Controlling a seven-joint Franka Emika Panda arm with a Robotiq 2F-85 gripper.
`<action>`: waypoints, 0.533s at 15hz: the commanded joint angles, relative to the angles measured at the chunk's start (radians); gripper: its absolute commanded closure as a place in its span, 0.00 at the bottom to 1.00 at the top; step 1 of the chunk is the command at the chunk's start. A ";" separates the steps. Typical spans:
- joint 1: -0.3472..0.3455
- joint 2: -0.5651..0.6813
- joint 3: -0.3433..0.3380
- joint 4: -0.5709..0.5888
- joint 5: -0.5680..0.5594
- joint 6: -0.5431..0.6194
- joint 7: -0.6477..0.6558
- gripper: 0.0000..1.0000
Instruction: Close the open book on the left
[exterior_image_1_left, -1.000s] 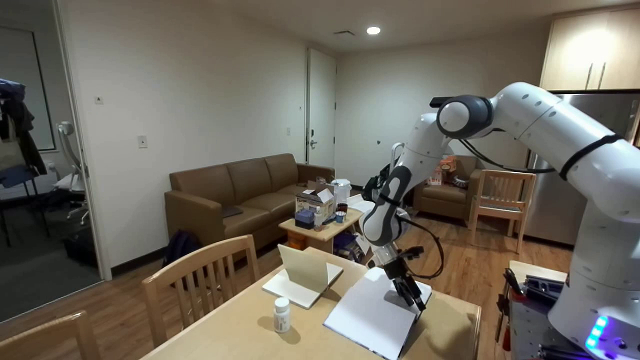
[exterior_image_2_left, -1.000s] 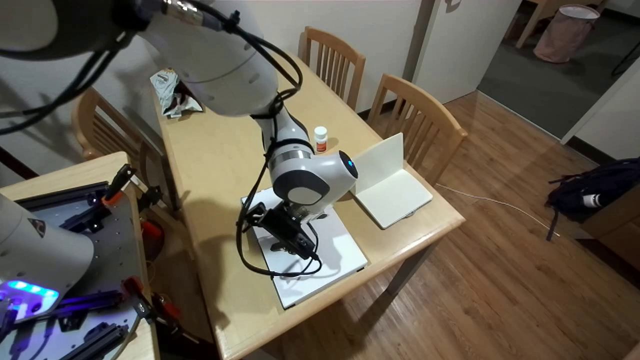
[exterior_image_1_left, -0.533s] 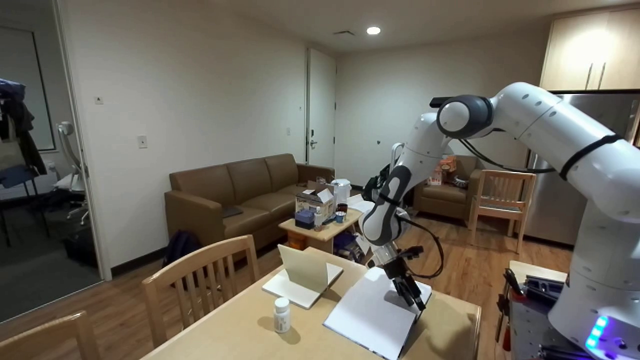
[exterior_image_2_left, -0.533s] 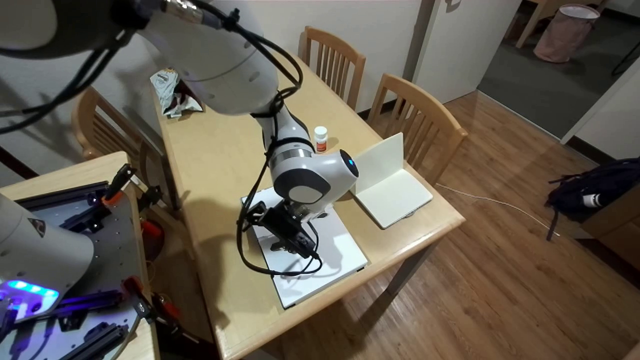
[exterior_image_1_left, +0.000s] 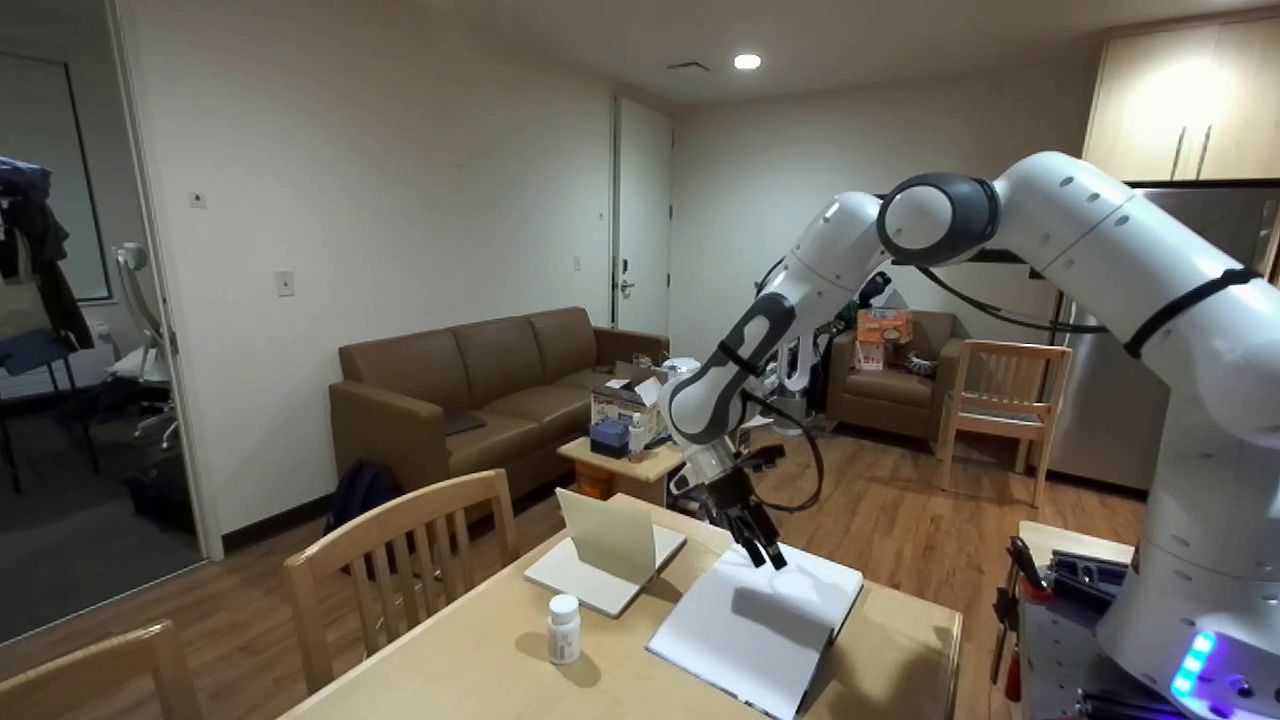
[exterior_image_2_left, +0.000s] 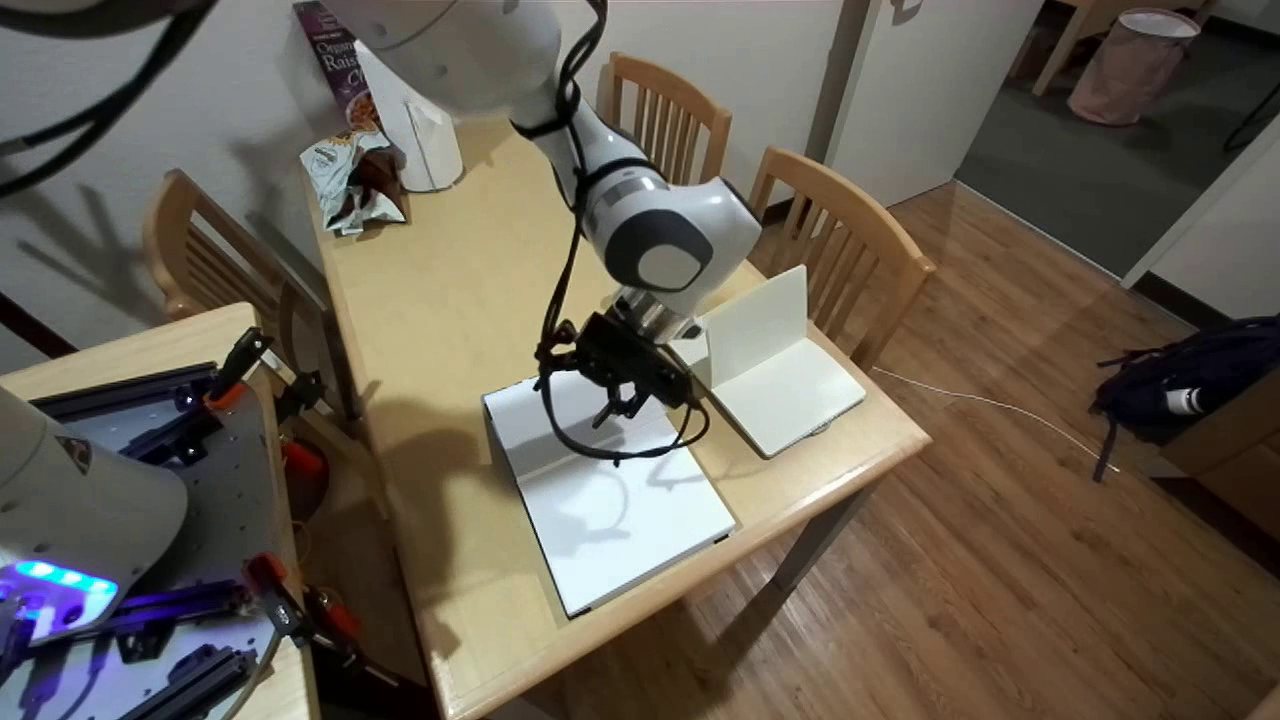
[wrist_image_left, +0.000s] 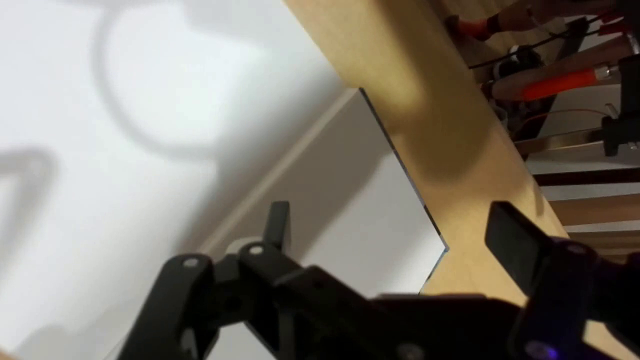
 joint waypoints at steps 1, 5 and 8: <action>0.013 0.061 0.003 0.171 -0.068 -0.123 -0.050 0.00; 0.011 0.102 0.010 0.275 -0.054 -0.215 -0.063 0.00; -0.005 0.134 0.026 0.318 -0.046 -0.204 -0.105 0.00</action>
